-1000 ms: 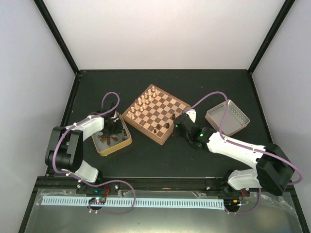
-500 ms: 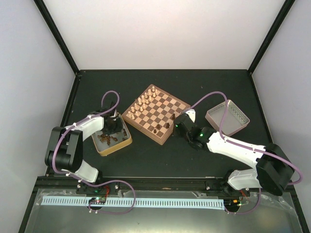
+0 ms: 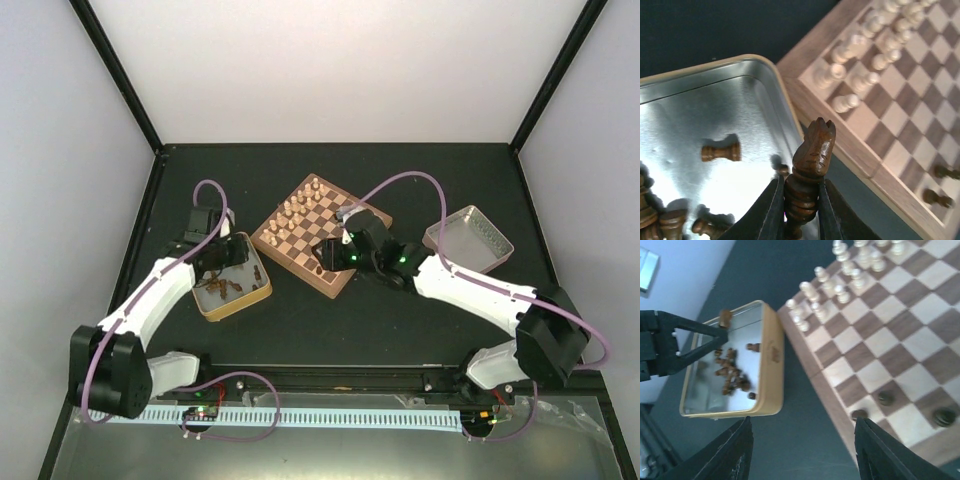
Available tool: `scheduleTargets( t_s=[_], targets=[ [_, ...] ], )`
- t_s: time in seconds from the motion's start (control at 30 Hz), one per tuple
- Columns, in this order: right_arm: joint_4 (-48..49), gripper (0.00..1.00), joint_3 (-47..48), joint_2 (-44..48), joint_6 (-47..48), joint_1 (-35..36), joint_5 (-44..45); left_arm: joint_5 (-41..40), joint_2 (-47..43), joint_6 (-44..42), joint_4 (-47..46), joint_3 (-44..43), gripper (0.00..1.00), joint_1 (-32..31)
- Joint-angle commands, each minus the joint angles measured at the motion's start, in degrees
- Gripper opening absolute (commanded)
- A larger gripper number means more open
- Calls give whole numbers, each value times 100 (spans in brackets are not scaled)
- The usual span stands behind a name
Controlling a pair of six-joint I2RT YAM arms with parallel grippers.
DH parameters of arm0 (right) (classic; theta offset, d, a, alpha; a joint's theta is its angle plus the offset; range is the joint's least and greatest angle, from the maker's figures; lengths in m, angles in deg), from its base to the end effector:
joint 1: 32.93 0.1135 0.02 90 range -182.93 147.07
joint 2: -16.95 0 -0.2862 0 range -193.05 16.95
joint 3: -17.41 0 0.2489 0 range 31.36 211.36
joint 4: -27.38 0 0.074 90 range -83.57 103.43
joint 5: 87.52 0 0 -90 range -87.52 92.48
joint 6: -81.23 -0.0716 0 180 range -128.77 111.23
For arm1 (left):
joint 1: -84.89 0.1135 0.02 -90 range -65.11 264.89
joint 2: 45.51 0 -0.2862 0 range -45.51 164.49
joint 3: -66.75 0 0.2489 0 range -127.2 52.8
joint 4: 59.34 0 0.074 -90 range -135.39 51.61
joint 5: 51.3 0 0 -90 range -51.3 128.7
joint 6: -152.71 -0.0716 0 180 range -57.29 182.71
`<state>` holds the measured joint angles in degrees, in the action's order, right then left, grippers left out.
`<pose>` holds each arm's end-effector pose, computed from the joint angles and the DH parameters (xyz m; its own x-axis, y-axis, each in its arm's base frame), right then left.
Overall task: Set up the chess pieces on the board
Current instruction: Pick up the chess piece from the storage box.
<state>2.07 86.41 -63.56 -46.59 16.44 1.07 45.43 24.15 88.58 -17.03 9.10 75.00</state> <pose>0.2157 0.2541 0.2589 -0.7814 0.0307 -0.6233 -0.3702 0.7813 0.5025 0.2435 -0.0510 0.2122 -0.8238 -0.2962 -0.4833 -0.1351 0.9306 -0.3401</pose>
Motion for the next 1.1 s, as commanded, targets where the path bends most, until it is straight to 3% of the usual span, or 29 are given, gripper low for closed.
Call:
scheduleTargets(
  t_s=[0.0,0.17,0.33,0.7,1.07],
  targets=[
    [147,56,453,-124,134,-37,-945,1185,-519,-208,-384,100,10,-36],
    [180,58,765,-233,-57,-353,-1791,2541,-934,-170,-1235,228,11,-276],
    [-2,66,1021,-208,-31,-708,-2559,3057,-1010,-353,-1965,145,11,-822],
    [-854,67,1262,114,563,-978,-3103,3068,-776,-1262,-1888,-475,11,-1702],
    [-449,50,1105,130,208,-977,-3562,3046,-710,-1512,-1725,-570,11,-1919]
  ],
)
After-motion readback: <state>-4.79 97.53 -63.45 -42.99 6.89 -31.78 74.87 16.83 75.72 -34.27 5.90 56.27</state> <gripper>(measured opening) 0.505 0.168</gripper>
